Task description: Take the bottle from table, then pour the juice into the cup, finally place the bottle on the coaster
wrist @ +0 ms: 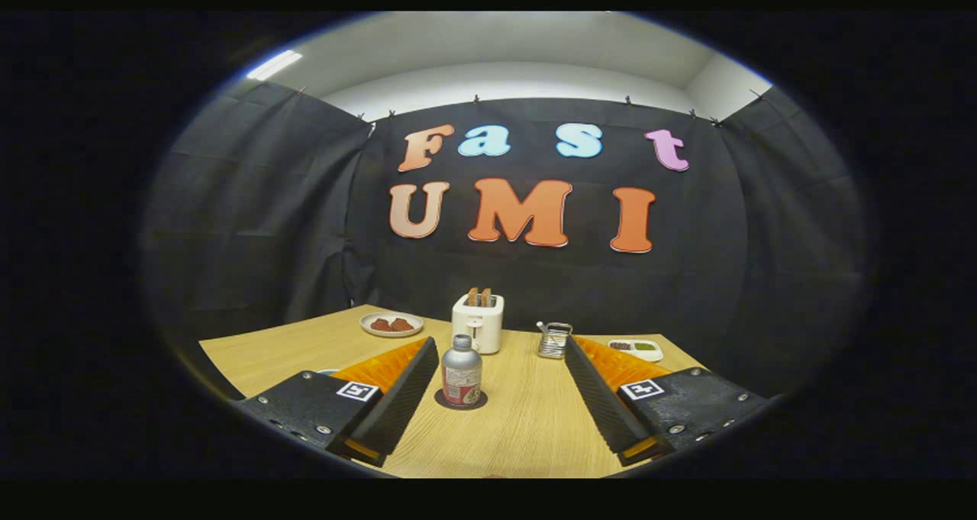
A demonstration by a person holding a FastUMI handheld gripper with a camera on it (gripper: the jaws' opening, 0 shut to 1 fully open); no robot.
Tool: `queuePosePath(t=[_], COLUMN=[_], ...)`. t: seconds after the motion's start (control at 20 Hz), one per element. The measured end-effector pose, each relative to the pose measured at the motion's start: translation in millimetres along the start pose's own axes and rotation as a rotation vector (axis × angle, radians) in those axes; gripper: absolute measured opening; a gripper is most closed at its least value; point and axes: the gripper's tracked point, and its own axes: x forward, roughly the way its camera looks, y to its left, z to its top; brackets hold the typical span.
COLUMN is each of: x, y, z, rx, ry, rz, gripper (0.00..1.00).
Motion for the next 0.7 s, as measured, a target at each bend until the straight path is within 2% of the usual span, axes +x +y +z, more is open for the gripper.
queuePosePath(t=[0.15,0.4,0.7], x=[-15.7,-35.8,-45.3], y=[-18.3,-29.3,-26.5], z=[12.7,26.9,33.4], rx=[-0.009,-0.031,0.01], ry=[-0.018,-0.055,-0.05], rz=[-0.032,-0.04,-0.026], gripper=[0.99,0.99,0.99])
